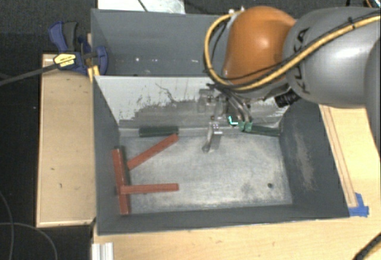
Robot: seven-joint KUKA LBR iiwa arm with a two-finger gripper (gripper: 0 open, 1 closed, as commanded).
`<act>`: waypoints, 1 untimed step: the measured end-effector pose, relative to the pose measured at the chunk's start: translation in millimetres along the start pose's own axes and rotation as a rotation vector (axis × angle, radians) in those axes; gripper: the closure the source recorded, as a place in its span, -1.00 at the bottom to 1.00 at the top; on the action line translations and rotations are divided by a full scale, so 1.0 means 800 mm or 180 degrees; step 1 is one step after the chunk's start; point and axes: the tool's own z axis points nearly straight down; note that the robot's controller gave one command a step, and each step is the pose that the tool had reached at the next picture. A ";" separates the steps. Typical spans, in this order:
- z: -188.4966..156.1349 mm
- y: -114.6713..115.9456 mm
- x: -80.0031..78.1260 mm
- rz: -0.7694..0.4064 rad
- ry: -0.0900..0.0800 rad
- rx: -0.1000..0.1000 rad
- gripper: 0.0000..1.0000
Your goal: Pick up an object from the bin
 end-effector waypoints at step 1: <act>0.157 0.082 0.039 0.0190 0.0007 -0.0003 -1.00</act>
Offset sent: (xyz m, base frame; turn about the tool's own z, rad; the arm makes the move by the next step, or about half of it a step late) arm -0.0298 0.0631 -0.1213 0.0639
